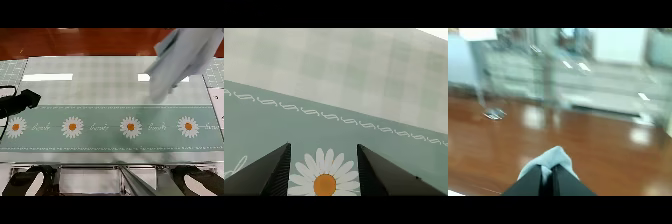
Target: Fold the shirts.
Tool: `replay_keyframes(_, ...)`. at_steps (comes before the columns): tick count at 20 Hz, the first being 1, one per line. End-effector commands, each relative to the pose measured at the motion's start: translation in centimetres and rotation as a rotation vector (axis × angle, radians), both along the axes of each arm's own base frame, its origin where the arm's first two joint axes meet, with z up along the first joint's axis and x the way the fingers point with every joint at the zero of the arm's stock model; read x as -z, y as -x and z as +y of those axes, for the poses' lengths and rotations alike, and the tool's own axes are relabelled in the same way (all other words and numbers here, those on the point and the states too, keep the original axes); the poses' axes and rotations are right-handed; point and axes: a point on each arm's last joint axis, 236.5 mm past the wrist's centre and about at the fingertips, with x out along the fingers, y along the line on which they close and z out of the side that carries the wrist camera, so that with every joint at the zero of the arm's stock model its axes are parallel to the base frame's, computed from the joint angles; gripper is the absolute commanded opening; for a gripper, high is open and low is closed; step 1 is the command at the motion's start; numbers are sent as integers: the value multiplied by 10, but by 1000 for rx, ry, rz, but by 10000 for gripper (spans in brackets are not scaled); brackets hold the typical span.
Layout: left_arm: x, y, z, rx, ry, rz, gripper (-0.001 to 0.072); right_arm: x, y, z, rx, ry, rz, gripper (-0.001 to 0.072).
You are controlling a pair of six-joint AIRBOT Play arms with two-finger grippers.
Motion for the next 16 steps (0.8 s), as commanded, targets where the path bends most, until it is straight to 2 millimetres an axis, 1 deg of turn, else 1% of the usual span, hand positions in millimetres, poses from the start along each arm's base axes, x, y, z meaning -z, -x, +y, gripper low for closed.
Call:
replay_keyframes(1,14,6,-19,50,34,28,505,-1,23,54,-144,12,-8,29)
replay_keyframes(2,18,8,-23,64,34,37,505,16,26,71,-194,32,45,29)
replay_keyframes(3,20,9,-27,77,33,41,505,42,27,91,-247,52,129,29)
replay_keyframes(4,20,10,-30,88,33,42,505,74,27,110,-293,71,227,29)
replay_keyframes(5,20,10,-32,96,33,42,505,109,26,126,-326,86,330,29)
replay_keyframes(7,20,11,-35,104,33,43,505,187,25,156,-380,111,545,29)
replay_keyframes(10,23,10,-37,105,44,55,505,302,32,204,-490,71,832,29)
replay_keyframes(11,26,10,-40,107,59,65,505,335,29,215,-499,47,904,29)
replay_keyframes(12,28,10,-44,110,78,76,505,363,24,222,-496,27,965,29)
replay_keyframes(14,33,9,-53,115,128,107,505,417,11,228,-456,40,1068,30)
replay_keyframes(16,38,9,-68,147,182,137,505,452,-3,232,-426,35,1124,41)
